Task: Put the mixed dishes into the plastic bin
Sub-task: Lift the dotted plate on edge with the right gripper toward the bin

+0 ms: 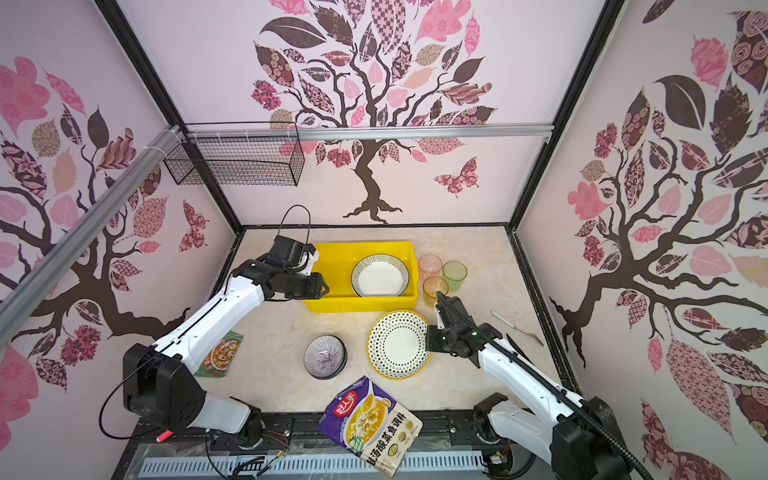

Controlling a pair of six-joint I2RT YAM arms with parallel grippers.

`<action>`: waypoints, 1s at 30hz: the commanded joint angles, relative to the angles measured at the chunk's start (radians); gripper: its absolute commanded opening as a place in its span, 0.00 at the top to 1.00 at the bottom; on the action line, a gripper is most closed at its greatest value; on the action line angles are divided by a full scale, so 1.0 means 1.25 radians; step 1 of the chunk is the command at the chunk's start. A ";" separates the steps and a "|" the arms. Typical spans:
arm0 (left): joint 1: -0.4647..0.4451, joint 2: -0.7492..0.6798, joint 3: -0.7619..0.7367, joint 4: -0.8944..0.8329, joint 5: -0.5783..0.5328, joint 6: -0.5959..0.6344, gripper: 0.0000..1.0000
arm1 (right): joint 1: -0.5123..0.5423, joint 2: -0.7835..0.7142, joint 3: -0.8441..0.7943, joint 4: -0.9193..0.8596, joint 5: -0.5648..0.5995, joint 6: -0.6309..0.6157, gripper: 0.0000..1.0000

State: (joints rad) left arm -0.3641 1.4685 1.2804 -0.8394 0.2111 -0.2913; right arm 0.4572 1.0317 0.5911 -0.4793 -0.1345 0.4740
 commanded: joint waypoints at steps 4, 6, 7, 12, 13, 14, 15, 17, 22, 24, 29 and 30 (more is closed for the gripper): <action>0.004 -0.004 0.019 0.008 0.002 -0.007 0.65 | 0.000 -0.041 0.085 0.013 -0.028 -0.001 1.00; 0.004 -0.005 0.020 0.010 0.002 -0.006 0.65 | 0.001 -0.042 0.092 0.019 -0.032 -0.002 1.00; 0.004 -0.006 0.019 0.010 0.002 -0.006 0.65 | 0.001 -0.044 0.097 0.022 -0.034 -0.002 1.00; 0.004 -0.008 0.025 0.008 0.000 -0.007 0.65 | 0.001 -0.040 0.125 0.028 -0.063 0.000 1.00; 0.004 -0.010 0.026 0.008 -0.001 -0.008 0.65 | 0.001 -0.039 0.132 0.028 -0.067 0.000 1.00; 0.004 -0.012 0.026 0.008 -0.002 -0.008 0.65 | 0.000 -0.039 0.137 0.028 -0.069 0.000 1.00; 0.004 -0.013 0.026 0.009 -0.002 -0.009 0.65 | 0.001 -0.039 0.144 0.029 -0.070 0.000 1.00; 0.004 -0.014 0.026 0.009 -0.003 -0.010 0.65 | 0.000 -0.039 0.154 0.035 -0.068 0.002 1.00; 0.004 -0.020 0.026 0.009 -0.006 -0.007 0.65 | 0.001 -0.032 0.179 0.048 -0.069 0.012 1.00; 0.004 -0.024 0.026 0.008 -0.008 -0.006 0.65 | 0.001 -0.026 0.191 0.048 -0.072 0.015 1.00; 0.004 -0.029 0.027 0.009 -0.009 -0.005 0.65 | 0.000 -0.009 0.218 0.065 -0.079 0.028 1.00; 0.004 -0.031 0.028 0.009 -0.009 -0.005 0.65 | 0.000 -0.002 0.225 0.070 -0.083 0.029 1.00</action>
State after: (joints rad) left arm -0.3641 1.4548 1.2808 -0.8394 0.2066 -0.2958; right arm 0.4572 1.0267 0.7933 -0.4946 -0.1818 0.4759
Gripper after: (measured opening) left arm 0.349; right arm 0.085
